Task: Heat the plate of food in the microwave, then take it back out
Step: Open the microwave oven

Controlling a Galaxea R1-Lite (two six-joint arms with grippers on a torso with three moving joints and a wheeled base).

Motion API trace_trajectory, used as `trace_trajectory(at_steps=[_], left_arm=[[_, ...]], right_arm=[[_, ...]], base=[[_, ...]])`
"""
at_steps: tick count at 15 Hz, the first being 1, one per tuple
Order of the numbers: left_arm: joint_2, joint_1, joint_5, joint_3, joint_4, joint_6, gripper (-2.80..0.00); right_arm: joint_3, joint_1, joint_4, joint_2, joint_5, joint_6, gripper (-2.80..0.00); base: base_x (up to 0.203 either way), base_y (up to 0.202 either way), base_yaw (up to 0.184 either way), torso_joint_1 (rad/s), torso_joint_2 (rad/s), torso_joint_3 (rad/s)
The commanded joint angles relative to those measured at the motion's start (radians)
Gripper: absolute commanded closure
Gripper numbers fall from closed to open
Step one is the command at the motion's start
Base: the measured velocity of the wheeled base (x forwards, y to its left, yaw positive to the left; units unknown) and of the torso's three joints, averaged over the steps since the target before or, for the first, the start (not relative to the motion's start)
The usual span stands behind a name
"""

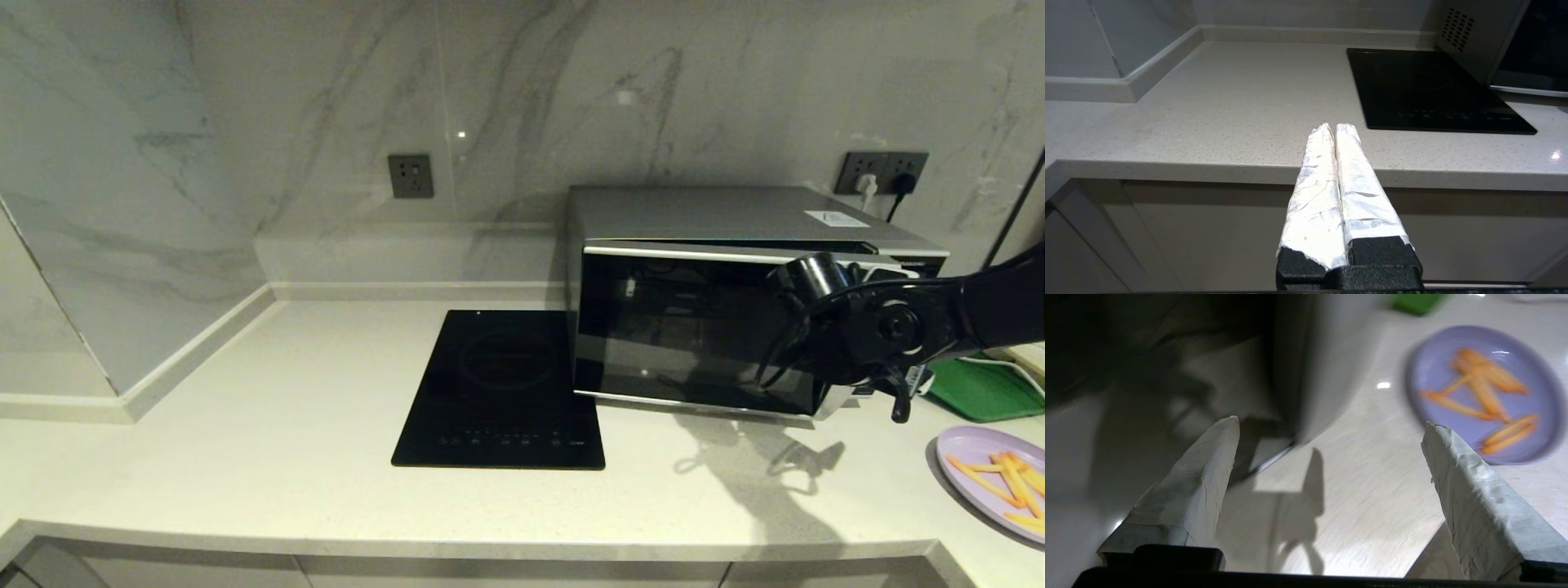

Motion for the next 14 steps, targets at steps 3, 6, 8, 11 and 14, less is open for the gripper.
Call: trace_trajectory(at_steps=[3,6,8,11,14], left_arm=[[0.000,0.000,0.000,0.000,0.001,0.000,0.00],[0.000,0.000,0.001,0.000,0.001,-0.001,0.00],[0.000,0.000,0.000,0.000,0.001,-0.001,0.00],[0.000,0.000,0.000,0.000,0.001,0.000,0.00],[0.000,0.000,0.000,0.000,0.001,0.000,0.00]], right_arm=[[0.092,0.198,0.003,-0.272,0.155,-0.108,-2.80],[0.162,0.291,0.041,-0.412,0.213,-0.139,-2.80],[0.194,0.303,0.056,-0.503,0.275,-0.142,0.00],[0.195,0.303,0.084,-0.589,0.389,-0.141,0.00],[0.150,0.290,0.087,-0.570,0.402,-0.140,0.00]], base=[[0.000,0.000,0.000,0.000,0.00,0.000],[0.000,0.000,0.000,0.000,0.00,0.000],[0.000,0.000,0.000,0.000,0.00,0.000],[0.000,0.000,0.000,0.000,0.00,0.000],[0.000,0.000,0.000,0.000,0.00,0.000]])
